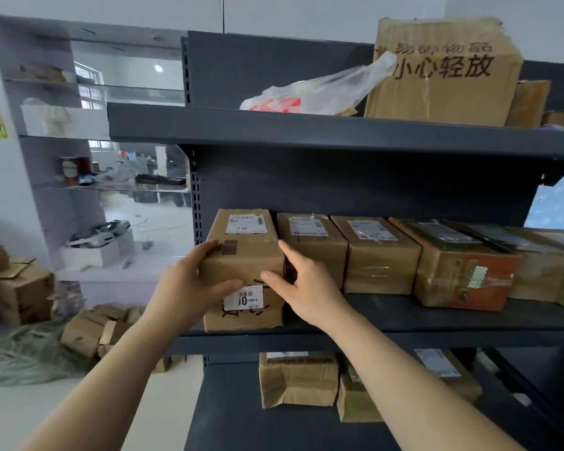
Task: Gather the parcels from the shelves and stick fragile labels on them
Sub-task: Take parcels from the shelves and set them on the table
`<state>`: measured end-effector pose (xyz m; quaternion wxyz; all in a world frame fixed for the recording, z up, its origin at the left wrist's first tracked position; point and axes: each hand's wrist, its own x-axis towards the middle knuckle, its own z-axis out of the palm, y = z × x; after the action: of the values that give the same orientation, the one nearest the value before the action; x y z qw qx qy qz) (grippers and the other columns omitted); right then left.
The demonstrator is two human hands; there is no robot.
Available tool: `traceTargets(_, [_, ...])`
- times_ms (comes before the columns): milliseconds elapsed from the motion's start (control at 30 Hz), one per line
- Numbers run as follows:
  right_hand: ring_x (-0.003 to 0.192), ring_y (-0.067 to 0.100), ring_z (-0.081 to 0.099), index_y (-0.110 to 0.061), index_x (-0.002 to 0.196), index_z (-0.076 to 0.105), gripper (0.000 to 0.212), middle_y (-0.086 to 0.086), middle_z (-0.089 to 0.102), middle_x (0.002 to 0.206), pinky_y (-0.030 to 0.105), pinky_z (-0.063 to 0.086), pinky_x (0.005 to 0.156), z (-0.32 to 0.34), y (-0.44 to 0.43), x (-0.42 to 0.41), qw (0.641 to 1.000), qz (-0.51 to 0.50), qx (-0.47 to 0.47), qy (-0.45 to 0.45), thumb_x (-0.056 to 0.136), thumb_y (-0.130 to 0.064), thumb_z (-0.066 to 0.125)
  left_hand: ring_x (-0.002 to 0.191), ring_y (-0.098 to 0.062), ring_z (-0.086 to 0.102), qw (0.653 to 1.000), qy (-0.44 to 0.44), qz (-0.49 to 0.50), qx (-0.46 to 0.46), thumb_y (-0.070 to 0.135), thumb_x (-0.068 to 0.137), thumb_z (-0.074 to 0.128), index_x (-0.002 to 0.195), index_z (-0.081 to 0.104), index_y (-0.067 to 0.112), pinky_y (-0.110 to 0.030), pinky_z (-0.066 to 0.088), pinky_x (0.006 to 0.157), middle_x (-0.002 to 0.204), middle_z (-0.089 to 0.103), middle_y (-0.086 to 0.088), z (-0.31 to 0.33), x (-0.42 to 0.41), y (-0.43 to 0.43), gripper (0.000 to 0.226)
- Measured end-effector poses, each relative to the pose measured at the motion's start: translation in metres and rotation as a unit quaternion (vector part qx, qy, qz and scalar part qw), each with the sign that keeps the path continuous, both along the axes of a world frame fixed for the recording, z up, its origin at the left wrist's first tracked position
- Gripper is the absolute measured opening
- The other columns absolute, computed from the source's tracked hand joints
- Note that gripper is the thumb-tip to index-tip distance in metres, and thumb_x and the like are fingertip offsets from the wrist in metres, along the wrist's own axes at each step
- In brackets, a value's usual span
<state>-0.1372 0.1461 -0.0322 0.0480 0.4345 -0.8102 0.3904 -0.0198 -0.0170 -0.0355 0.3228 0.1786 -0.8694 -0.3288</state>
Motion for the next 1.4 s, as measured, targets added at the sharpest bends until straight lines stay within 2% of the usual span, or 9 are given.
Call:
traceTargets(100, [0.051,-0.006,0.051,-0.026,0.151,0.020,0.073,-0.002,0.065,0.110,0.012,0.046,0.058,-0.002,0.007,0.024,1.000,-0.010,-0.015,-0.017,0.091,-0.043,0.057,0.092,-0.010,0.057,0.999,0.027,-0.019,0.009,0.039,0.065,0.082,0.134,0.046,0.033,-0.012,0.042,0.066,0.110,0.056,0.011,-0.002,0.018,0.002,0.078])
traceTargets(167, [0.055,0.000,0.055,-0.028,0.150,0.020,0.073,0.000,0.065,0.113,0.020,0.053,0.065,-0.003,0.011,0.045,0.999,-0.023,-0.024,-0.015,0.090,-0.044,0.057,0.091,-0.009,0.058,0.998,0.043,-0.032,0.020,0.039,0.063,0.083,0.132,0.048,0.035,-0.010,0.041,0.063,0.108,0.058,0.012,-0.001,0.034,0.003,0.078])
traceTargets(267, [0.087,0.025,0.068,-0.029,0.149,0.023,0.075,0.014,0.066,0.113,0.041,0.057,0.079,-0.004,0.020,0.084,0.996,-0.038,-0.073,-0.039,0.087,-0.047,0.059,0.092,-0.007,0.059,0.997,0.056,-0.043,0.012,0.046,0.058,0.084,0.130,0.049,0.040,-0.015,0.043,0.064,0.107,0.060,0.014,0.003,0.066,0.007,0.080])
traceTargets(367, [0.102,0.039,0.060,-0.031,0.149,0.024,0.075,0.008,0.065,0.117,0.051,0.053,0.083,-0.004,0.032,0.130,0.992,-0.055,-0.099,-0.056,0.085,-0.046,0.061,0.091,-0.002,0.056,0.996,0.068,-0.064,0.007,0.049,0.055,0.083,0.129,0.049,0.043,-0.019,0.044,0.069,0.106,0.058,0.018,0.007,0.102,0.013,0.082])
traceTargets(567, [0.109,0.006,0.060,-0.033,0.149,0.025,0.075,-0.012,0.055,0.131,0.033,0.053,0.092,-0.003,0.067,0.222,0.984,-0.122,-0.118,-0.050,0.085,-0.045,0.062,0.081,0.013,0.051,0.985,0.090,-0.147,0.002,0.052,0.053,0.081,0.128,0.048,0.046,-0.004,0.038,0.061,0.103,0.055,0.026,0.006,0.167,0.033,0.082])
traceTargets(800, [0.109,0.000,0.060,-0.033,0.148,0.028,0.072,-0.013,0.058,0.128,0.029,0.055,0.088,-0.005,0.134,0.310,0.965,-0.221,-0.143,-0.022,0.086,-0.036,0.064,0.090,0.018,0.052,0.958,0.108,-0.264,0.022,0.047,0.050,0.084,0.126,0.051,0.048,-0.013,0.049,0.075,0.097,0.046,0.044,0.005,0.210,0.091,0.083])
traceTargets(1000, [0.106,0.000,0.061,-0.054,0.134,0.027,0.066,-0.022,0.060,0.119,0.031,0.055,0.089,-0.019,0.222,0.378,0.930,-0.332,-0.154,-0.021,0.086,-0.033,0.066,0.091,0.017,0.052,0.918,0.077,-0.387,0.048,0.041,0.054,0.085,0.129,0.049,0.045,-0.006,0.046,0.072,0.100,0.052,0.037,-0.008,0.230,0.181,0.083])
traceTargets(1233, [0.095,0.020,0.067,-0.045,0.144,0.027,0.077,-0.016,0.062,0.115,0.041,0.057,0.081,-0.037,0.350,0.479,0.866,-0.483,-0.122,-0.042,0.076,-0.059,0.060,0.097,0.003,0.056,0.858,0.023,-0.506,0.086,0.044,0.054,0.085,0.127,0.050,0.045,-0.026,0.052,0.083,0.106,0.057,0.027,-0.027,0.276,0.325,0.081])
traceTargets(1400, [0.095,0.024,0.066,-0.046,0.144,0.025,0.072,-0.027,0.057,0.114,0.039,0.057,0.081,-0.051,0.435,0.569,0.802,-0.586,-0.110,-0.046,0.084,-0.045,0.063,0.097,0.005,0.055,0.792,-0.002,-0.602,0.105,0.045,0.055,0.085,0.127,0.050,0.046,-0.015,0.049,0.074,0.107,0.056,0.028,-0.049,0.326,0.434,0.080])
